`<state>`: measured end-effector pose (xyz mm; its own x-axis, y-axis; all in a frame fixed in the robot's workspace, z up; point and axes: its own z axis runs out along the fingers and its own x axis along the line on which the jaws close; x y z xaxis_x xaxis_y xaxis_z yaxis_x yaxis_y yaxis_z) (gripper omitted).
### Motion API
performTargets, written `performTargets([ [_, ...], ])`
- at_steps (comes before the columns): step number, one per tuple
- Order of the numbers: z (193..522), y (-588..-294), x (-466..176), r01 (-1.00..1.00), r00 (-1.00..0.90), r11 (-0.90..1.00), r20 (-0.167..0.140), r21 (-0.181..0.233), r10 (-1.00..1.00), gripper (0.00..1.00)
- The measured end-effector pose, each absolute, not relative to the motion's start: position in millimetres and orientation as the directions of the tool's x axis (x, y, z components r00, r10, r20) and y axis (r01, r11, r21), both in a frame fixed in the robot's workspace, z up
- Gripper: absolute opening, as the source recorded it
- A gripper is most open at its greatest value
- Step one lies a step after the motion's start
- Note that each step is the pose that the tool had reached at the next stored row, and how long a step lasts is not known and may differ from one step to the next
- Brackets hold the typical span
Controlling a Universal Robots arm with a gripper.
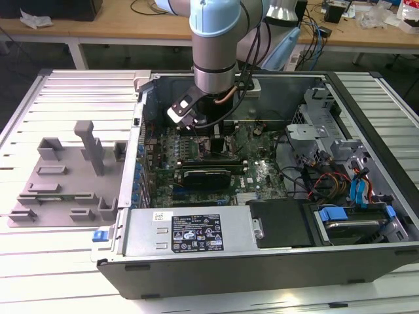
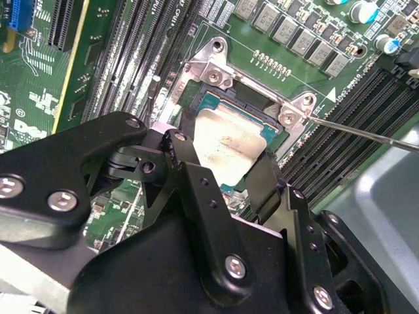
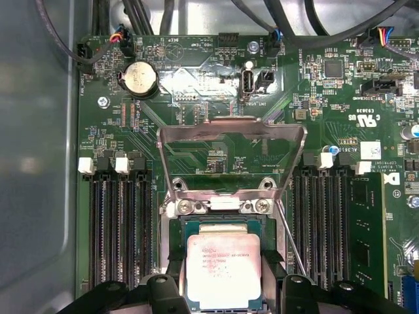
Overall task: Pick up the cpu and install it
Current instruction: 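Place the cpu into insertion slot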
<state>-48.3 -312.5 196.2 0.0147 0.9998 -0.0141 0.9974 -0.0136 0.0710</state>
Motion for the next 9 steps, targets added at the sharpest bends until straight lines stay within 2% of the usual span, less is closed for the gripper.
performTargets([
  [4, 195.9, -312.4, -48.3, 0.997, 0.015, -0.014, -0.014, 0.071, 1.0, 0.55],
  [5, 195.7, -312.3, -48.2, 0.997, 0.015, -0.014, -0.013, 0.072, 1.0, 0.55],
  [6, 195.8, -312.3, -48.2, 0.997, 0.015, -0.014, -0.014, 0.072, 1.0, 0.62],
  [9, 195.9, -312.4, -48.3, 0.997, 0.015, -0.014, -0.014, 0.071, 1.0, 0.62],
])
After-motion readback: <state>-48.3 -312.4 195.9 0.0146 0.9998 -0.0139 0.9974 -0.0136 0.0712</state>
